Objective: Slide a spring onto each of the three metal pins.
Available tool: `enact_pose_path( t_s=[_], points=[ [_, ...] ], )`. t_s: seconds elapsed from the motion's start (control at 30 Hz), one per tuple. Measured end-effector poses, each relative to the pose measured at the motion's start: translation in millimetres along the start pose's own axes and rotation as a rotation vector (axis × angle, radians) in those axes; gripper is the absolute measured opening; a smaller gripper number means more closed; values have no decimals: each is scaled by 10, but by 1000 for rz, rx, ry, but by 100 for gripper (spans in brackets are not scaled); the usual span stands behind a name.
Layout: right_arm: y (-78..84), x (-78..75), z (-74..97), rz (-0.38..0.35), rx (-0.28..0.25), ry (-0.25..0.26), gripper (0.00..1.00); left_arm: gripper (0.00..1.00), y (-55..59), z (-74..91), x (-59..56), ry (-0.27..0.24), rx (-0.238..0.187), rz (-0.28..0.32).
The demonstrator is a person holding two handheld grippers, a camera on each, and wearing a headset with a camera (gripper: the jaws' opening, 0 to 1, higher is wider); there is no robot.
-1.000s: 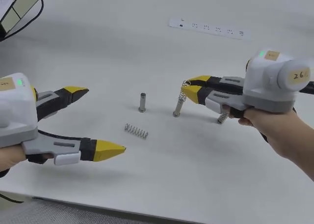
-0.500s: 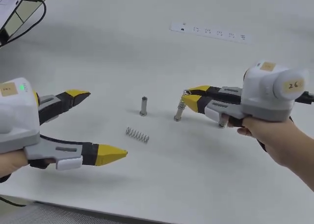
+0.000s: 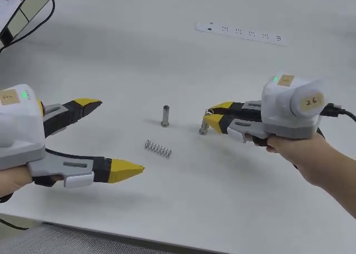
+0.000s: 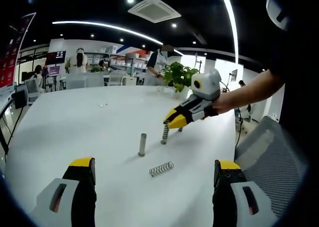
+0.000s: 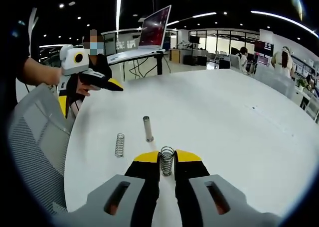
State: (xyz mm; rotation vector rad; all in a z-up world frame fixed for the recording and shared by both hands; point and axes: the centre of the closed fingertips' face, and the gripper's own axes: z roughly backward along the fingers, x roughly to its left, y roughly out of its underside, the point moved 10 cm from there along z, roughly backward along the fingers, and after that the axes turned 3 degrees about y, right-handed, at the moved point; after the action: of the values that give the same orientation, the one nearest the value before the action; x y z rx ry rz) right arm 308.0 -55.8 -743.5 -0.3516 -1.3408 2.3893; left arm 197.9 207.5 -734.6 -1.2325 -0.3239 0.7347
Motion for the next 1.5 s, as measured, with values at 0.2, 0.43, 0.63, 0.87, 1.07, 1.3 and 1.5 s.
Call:
enact_pose_path(
  t_s=[0.2, 0.43, 0.63, 0.87, 1.07, 1.3, 1.5],
  points=[
    [40, 15, 1, 32, 31, -7, 8, 97, 11, 15, 6, -3, 2, 0],
    [50, 11, 29, 38, 45, -21, 9, 97, 31, 22, -6, -2, 4, 5],
    [57, 38, 25, 64, 67, -22, 9, 96, 35, 9, -25, 2, 4, 5],
    [58, 32, 5, 66, 61, -6, 17, 96, 37, 26, -32, 1, 3, 5],
    [49, -4, 34, 36, 52, 1, 19, 96, 37, 49, -33, -1, 3, 6],
    [28, -20, 75, -23, 11, 15, 26, 96, 17, 41, -26, 0, -1, 4],
    [41, -10, 128, -54, -4, 15, 28, 96, 2, 28, -30, 5, 4, 4]
  ],
)
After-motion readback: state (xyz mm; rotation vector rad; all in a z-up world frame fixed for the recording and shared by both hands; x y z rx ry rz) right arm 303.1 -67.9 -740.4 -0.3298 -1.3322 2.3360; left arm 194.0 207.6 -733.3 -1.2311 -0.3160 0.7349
